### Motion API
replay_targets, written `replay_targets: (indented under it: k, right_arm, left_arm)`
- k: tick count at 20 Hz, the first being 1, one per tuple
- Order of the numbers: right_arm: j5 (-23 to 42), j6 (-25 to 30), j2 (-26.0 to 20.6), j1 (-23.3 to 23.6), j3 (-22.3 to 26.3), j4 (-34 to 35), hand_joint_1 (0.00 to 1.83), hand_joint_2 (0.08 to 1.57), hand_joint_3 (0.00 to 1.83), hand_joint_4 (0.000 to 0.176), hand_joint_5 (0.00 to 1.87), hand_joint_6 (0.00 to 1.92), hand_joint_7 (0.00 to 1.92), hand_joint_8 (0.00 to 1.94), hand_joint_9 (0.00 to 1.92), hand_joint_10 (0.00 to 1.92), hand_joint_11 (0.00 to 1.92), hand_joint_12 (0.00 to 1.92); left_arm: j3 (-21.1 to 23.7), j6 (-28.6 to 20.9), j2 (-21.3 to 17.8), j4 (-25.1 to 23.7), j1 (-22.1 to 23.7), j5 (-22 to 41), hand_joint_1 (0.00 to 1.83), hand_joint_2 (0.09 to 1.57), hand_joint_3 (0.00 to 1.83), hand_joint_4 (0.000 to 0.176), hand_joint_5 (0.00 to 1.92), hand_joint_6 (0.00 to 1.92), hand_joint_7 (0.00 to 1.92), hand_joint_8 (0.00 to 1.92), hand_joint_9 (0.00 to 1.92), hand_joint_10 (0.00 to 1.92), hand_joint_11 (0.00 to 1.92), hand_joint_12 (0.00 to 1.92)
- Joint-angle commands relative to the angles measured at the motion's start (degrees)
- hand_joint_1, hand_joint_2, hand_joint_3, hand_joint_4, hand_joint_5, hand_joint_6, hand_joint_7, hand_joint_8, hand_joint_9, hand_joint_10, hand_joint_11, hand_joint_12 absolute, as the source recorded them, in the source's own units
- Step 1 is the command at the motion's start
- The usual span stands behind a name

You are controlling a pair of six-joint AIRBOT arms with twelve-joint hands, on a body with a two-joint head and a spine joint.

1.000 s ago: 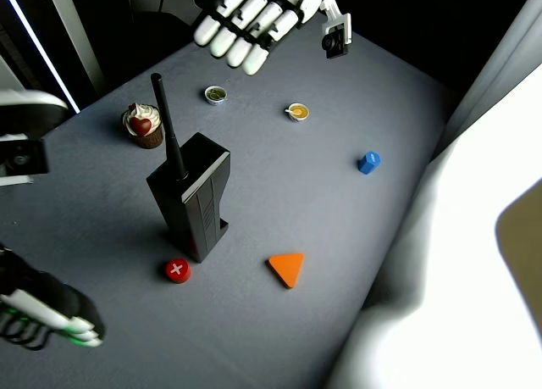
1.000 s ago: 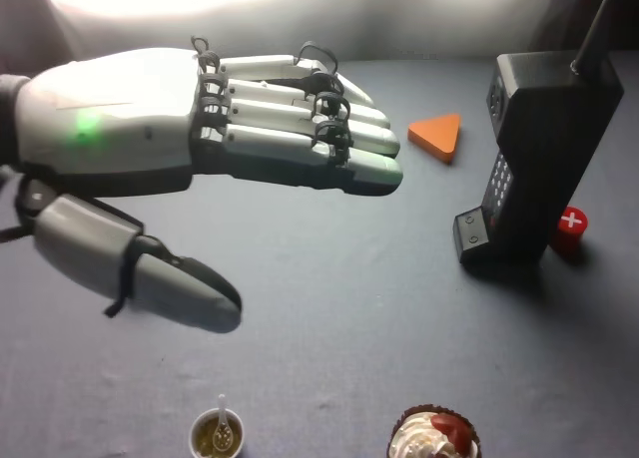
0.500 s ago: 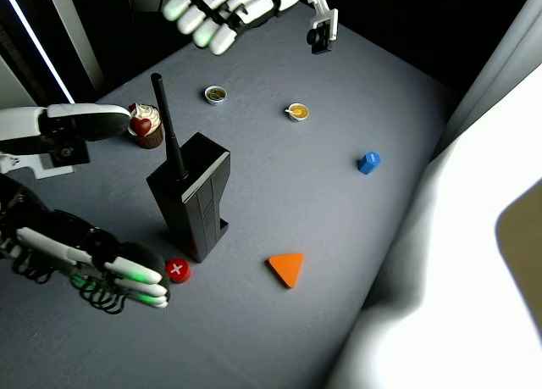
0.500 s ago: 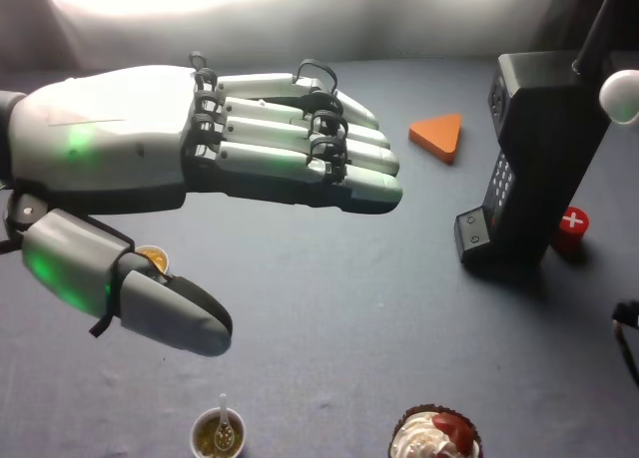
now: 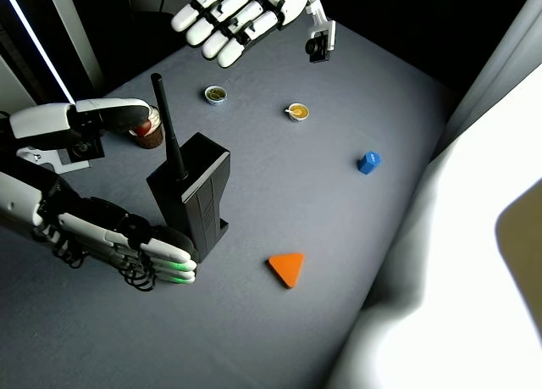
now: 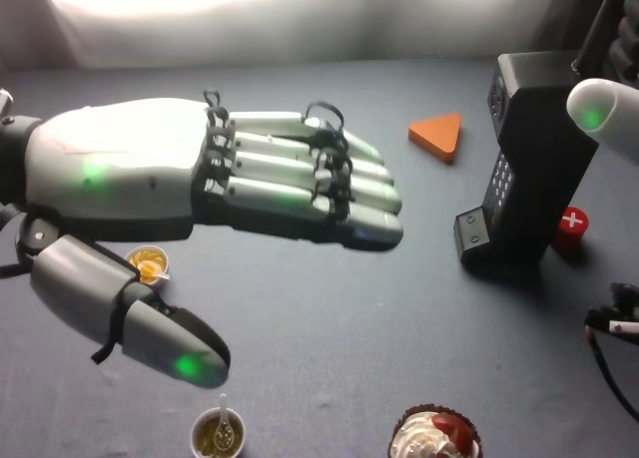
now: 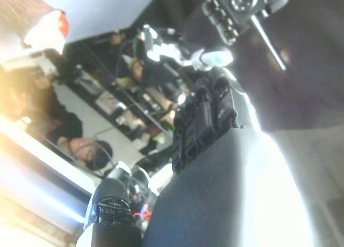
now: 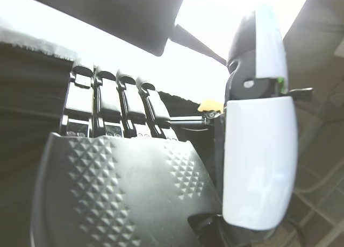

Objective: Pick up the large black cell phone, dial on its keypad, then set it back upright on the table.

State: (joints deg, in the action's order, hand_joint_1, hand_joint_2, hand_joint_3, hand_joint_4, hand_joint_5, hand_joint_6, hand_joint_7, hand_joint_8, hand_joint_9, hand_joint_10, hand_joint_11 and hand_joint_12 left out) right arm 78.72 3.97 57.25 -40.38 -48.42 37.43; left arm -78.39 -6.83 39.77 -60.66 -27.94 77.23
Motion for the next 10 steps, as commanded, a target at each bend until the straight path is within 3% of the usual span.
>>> replay_targets:
  k: [1,4,10]
  right_arm:
    - [6.1,1.2,-0.4,0.6,-0.4,-2.4,1.10,0.89,0.00,0.000,0.01,0.00,0.00,0.00,0.00,0.00,0.00,0.24]
    - [6.1,1.9,0.3,1.4,-1.4,-2.6,1.12,0.88,0.00,0.000,0.04,0.01,0.00,0.00,0.01,0.00,0.00,0.36]
    - [5.2,5.1,1.8,1.8,-3.8,-4.1,1.12,0.91,0.00,0.000,0.01,0.00,0.00,0.00,0.00,0.00,0.00,0.24]
  left_arm:
    - [0.3,-0.3,-0.2,5.7,1.7,4.8,0.06,1.19,0.00,0.000,0.17,0.00,0.19,0.00,0.18,0.00,0.00,0.43]
    - [0.3,-0.4,-0.2,5.8,1.9,4.8,0.08,1.19,0.00,0.000,0.16,0.00,0.18,0.00,0.17,0.00,0.00,0.39]
    - [0.4,-1.7,-0.2,5.1,1.9,5.2,0.10,1.19,0.00,0.000,0.18,0.00,0.20,0.00,0.18,0.00,0.00,0.45]
